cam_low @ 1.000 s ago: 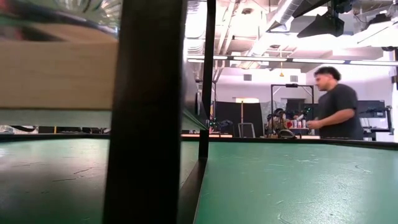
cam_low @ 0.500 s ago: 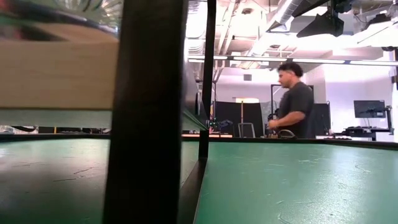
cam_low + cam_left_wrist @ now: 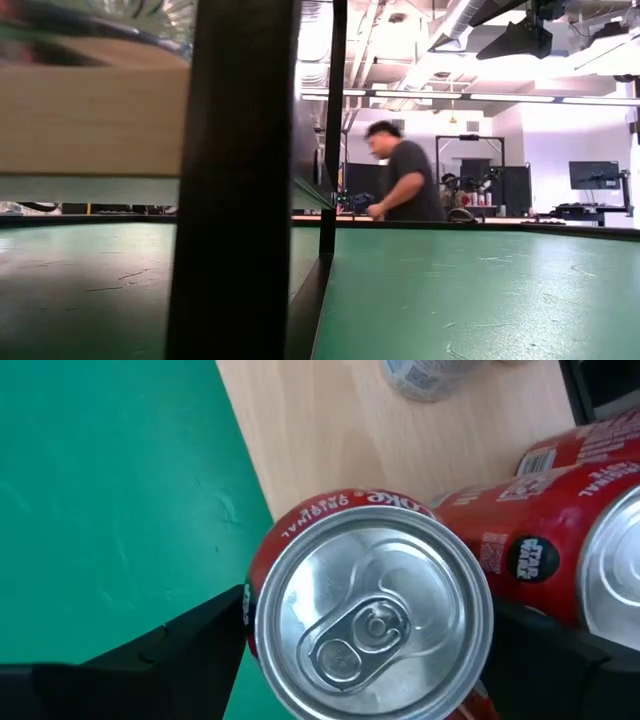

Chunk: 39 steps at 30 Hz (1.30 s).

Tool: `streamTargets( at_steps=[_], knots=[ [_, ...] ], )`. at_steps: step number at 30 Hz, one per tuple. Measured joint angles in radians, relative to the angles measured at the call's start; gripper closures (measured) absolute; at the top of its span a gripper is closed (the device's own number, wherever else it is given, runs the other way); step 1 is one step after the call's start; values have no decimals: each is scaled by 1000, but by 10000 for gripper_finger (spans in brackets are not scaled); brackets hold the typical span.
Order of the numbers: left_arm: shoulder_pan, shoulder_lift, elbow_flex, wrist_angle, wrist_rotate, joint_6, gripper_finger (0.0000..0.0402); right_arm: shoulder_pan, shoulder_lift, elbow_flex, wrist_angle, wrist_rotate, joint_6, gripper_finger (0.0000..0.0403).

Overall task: Place canned beverage on shelf
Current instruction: Put the red soda can on the shelf aligned with the other red soda can

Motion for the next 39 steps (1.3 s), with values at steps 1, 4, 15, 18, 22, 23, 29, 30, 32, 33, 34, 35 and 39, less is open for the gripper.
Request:
streamTargets(
  at_steps=[1, 4, 15, 18, 22, 23, 29, 30, 32, 33, 34, 35, 39],
  knots=[
    [0, 0, 0, 1, 0, 0, 69, 0, 0, 0, 0, 0, 0, 63],
    [0, -1, 0, 2, -3, -3, 68, 0, 0, 0, 0, 0, 0, 63],
    [1, -2, 116, -94, -3, 1, 69, 0, 0, 0, 3, 0, 0, 63],
    [1, -2, 157, -141, -5, 15, 69, 0, 0, 0, 6, 0, -1, 63],
    [1, -2, 215, -177, -12, 19, 69, 0, 0, 0, 7, 0, -1, 63],
    [4, -2, 229, -171, -19, 20, 69, 0, 0, 0, 7, 0, -1, 63],
    [54, -3, 255, -34, -146, 64, 73, 0, 0, 0, 8, 0, -3, 63],
    [67, -1, 253, -13, -162, 65, 78, 0, 0, 0, 7, 0, -3, 63],
    [99, 9, 244, 15, -172, 66, 95, 0, 0, 0, 8, 0, -3, 63],
    [111, 14, 237, 17, -167, 66, 107, 0, 0, 0, 8, 0, -3, 63],
    [119, 17, 226, 17, -159, 66, 122, 0, 0, 0, 8, 0, -3, 63],
    [125, 28, 218, 12, -143, 65, 139, 0, 0, 0, 8, 0, -3, 63],
    [137, 72, 192, 10, -87, 76, 223, 0, 0, 0, 7, 0, -3, 63]
  ],
)
